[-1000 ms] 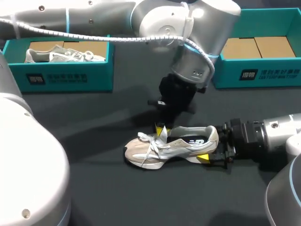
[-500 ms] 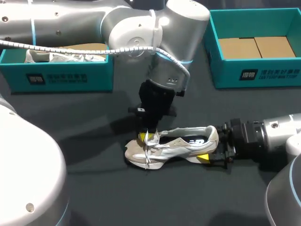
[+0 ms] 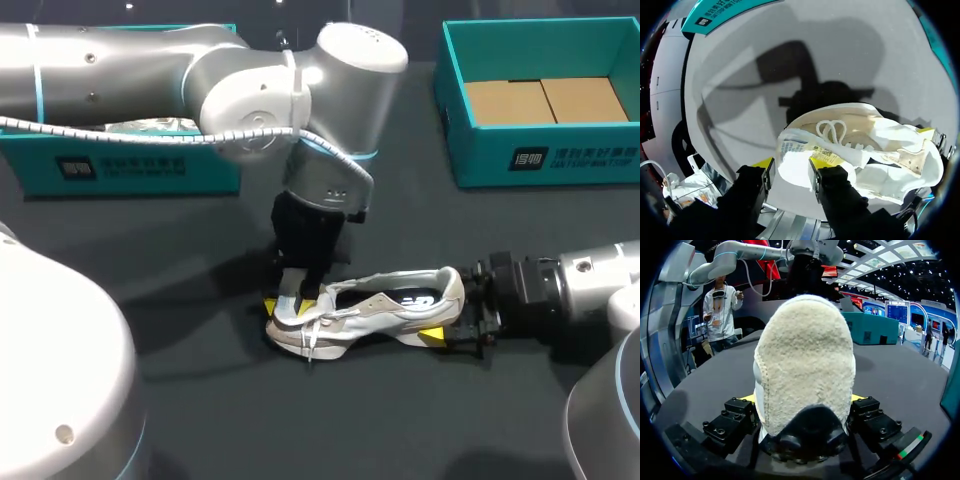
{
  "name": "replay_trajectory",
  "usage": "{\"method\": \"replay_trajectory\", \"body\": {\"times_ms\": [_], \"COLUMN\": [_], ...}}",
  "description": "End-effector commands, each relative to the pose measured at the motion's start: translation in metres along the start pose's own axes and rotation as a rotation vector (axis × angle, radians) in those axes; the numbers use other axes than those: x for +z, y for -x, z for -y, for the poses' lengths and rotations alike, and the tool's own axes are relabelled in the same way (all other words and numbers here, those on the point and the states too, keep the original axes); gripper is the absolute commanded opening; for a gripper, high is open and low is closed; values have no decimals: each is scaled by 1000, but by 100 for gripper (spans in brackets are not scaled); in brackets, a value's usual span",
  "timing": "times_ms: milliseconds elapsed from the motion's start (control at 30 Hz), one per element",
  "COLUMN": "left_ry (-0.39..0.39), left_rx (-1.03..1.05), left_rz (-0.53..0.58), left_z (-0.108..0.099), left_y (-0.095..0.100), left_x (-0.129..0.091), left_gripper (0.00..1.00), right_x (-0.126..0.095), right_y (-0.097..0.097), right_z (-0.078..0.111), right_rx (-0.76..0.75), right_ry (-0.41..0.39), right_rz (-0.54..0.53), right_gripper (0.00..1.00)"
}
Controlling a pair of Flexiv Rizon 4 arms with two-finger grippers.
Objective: Take the shoe out of the shoebox, open the shoe tongue, remove and reinsert the insole, then place the shoe into the shoebox
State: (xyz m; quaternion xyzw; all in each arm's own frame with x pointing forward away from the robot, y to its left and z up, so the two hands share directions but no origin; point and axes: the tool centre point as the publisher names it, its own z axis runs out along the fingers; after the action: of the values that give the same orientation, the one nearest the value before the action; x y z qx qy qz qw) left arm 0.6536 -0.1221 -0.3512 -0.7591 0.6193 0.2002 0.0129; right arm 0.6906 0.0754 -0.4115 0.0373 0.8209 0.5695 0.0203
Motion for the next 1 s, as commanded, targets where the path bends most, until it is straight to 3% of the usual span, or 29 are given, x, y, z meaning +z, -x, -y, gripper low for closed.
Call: {"method": "replay_trajectory", "body": {"times_ms": [33, 100, 200, 467, 633, 867, 1000], "left_ry": [-10, -22, -33, -104, -165, -184, -195], "left_rx": [4, 4, 5, 123, 265, 629, 865], "left_rz": [-20, -10, -4, -131, -205, -283, -324], "left_z": [-2, -2, -2, -21, -35, -52, -63], "left_y": [17, 22, 27, 31, 14, -16, -27], "left_x": [1, 1, 1, -48, -87, -125, -144], "left_gripper": [48, 51, 63, 60, 58, 55, 40], "right_x": [0, 0, 0, 0, 0, 0, 0], "right_y": [-1, -1, -1, -1, -1, -1, -1], "right_z": [0, 0, 0, 0, 0, 0, 0], "right_rx": [1, 1, 1, 1, 1, 1, 1], "right_ry": [-5, -5, -5, -5, -5, -5, -5], "right_rz": [0, 0, 0, 0, 0, 0, 0], "right_gripper": [0, 0, 0, 0, 0, 0, 0]}}
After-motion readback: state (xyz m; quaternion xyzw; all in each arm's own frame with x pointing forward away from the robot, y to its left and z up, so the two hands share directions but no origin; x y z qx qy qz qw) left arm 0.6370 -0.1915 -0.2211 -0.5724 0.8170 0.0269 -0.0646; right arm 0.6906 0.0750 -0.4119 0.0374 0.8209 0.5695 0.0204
